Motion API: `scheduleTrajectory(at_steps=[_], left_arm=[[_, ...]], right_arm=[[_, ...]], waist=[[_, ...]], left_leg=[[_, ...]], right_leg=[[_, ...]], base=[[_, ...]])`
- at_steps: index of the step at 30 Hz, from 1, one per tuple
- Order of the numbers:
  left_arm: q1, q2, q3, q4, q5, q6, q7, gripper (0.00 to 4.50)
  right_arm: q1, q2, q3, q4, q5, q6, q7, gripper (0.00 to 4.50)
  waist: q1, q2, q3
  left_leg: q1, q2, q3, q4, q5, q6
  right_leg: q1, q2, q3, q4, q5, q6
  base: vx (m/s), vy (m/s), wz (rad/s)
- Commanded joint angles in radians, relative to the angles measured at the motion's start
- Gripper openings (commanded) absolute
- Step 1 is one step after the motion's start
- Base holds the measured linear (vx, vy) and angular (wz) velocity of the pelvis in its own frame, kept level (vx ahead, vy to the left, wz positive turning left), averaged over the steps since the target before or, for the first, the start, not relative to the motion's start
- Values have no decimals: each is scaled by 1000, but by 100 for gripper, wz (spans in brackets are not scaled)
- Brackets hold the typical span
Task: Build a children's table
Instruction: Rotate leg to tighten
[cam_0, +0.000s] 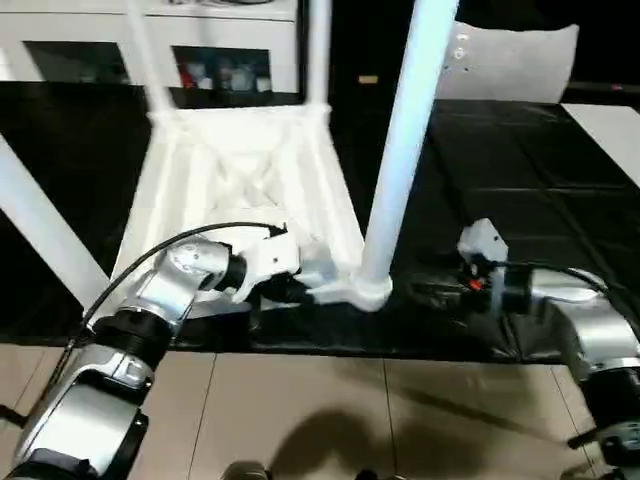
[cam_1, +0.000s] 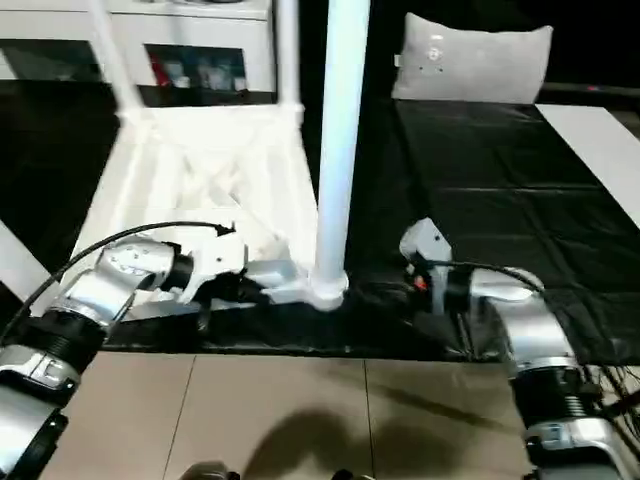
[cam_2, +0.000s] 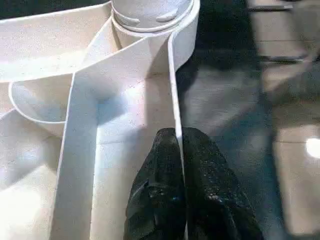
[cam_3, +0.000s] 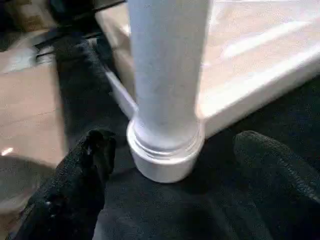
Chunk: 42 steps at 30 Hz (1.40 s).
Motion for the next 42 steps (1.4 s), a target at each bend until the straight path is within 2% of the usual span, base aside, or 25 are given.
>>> scheduleTrajectory(at_steps=[1,9,13,19,23,25,27,29,30,32,33,34,35,36,37,38,39,40,41,42], left_arm=[[-23,-7,-41,-38,-26,-63,-103,0],[-38,-16,-71,-29,-29,-119,-186,0],[-50,-27,-76,-17,-34,-134,-206,0],[-54,-26,-76,2,-29,-151,-211,0],[-50,-19,-71,5,-25,-148,-201,0],[-42,-17,-66,8,-21,-140,-182,0],[-36,-19,-58,5,-27,-114,-172,0],[-23,-29,-38,-20,-41,-24,-140,0],[-16,-41,-23,-39,-55,37,-115,0],[-13,-49,-14,-52,-64,71,-100,0],[-7,-57,-6,-68,-74,106,-86,0],[-4,-62,-1,-78,-80,127,-78,0],[-1,-71,3,-90,-75,160,-46,0],[1,-77,7,-97,-70,179,-24,0],[0,-98,22,-107,-60,231,47,0],[-1,-103,25,-109,-59,240,61,0],[-2,-115,34,-112,-57,258,90,0],[-5,-138,50,-124,-54,301,146,0],[-6,-152,55,-132,-47,320,182,0],[-6,-152,55,-132,-47,320,182,0]], right_arm=[[-12,-20,15,-2,25,4,80,410],[-34,-5,79,30,20,-1,187,343],[-54,11,97,55,28,9,229,308],[-65,15,113,75,39,23,265,259],[-62,26,102,74,55,30,271,227],[-54,42,81,53,89,62,268,218],[-43,49,74,29,106,84,261,212],[-24,67,63,-12,114,127,204,209],[-23,89,56,-15,100,153,132,209],[-29,109,48,-5,86,170,70,207],[-37,137,37,12,59,161,-17,207],[-42,157,28,23,41,154,-74,207],[-56,195,9,47,17,152,-180,206],[-66,219,-2,61,0,147,-250,205],[-94,271,-27,96,-22,167,-390,204],[-100,280,-32,102,-25,171,-416,204],[-113,300,-42,117,-33,180,-475,204],[-148,343,-74,158,-42,208,-614,204],[-169,369,-96,186,-35,198,-674,204],[-169,369,-96,186,-35,198,-674,204]], waist=[[-3,3,-85],[20,3,-89],[19,3,-90],[21,2,-92],[20,2,-91],[20,3,-90],[20,3,-90],[18,2,-88],[16,-1,-87],[12,1,-85],[6,5,-82],[0,4,-82],[-16,7,-81],[-35,13,-81],[-60,23,-85],[-68,32,-88],[-71,41,-90],[-89,28,-75],[-92,10,-66],[-86,-27,-54]], left_leg=[[2,32,7,-60,-77,111],[4,38,7,-59,-60,98],[0,35,7,-58,-66,93],[-1,34,7,-58,-62,89],[0,32,8,-57,-69,83],[-1,29,9,-58,-73,82],[2,30,9,-57,-78,81],[3,31,9,-59,-84,74],[3,29,10,-59,-86,69],[7,22,13,-56,-104,62],[6,21,12,-55,-119,56],[6,19,12,-54,-130,54],[7,19,9,-53,-151,51],[2,30,2,-54,-170,48],[-12,57,-13,-59,-193,51],[-20,89,-31,-73,-219,53],[-24,132,-52,-95,-260,59],[7,177,-69,-129,-355,25],[7,114,-37,-103,-368,1],[57,-55,45,33,-246,15]], right_leg=[[78,-94,68,-80,-404,52],[76,-98,70,-73,-387,29],[79,-96,65,-75,-399,42],[79,-93,63,-76,-399,57],[78,-92,60,-80,-417,66],[79,-91,59,-83,-427,78],[77,-90,57,-86,-433,84],[77,-89,56,-88,-446,90],[77,-90,54,-91,-458,97],[74,-88,45,-101,-498,120],[72,-87,38,-108,-521,130],[73,-84,32,-113,-531,140],[76,-83,21,-121,-541,157],[84,-83,9,-129,-542,169],[108,-89,-1,-119,-513,169],[120,-96,9,-91,-481,156],[128,-104,32,-44,-424,131],[92,-134,123,40,-257,26],[80,-135,121,-23,-366,28],[7,-115,45,-138,-796,181]], base=[[0,0,0],[0,0,0],[0,0,0],[0,0,0],[0,0,0],[0,0,0],[0,0,0],[0,0,0],[0,0,0],[0,0,0],[0,0,0],[0,0,0],[0,0,0],[0,0,0],[0,0,0],[-24,-13,-20],[0,0,0],[0,0,0],[0,0,0],[0,0,0]])
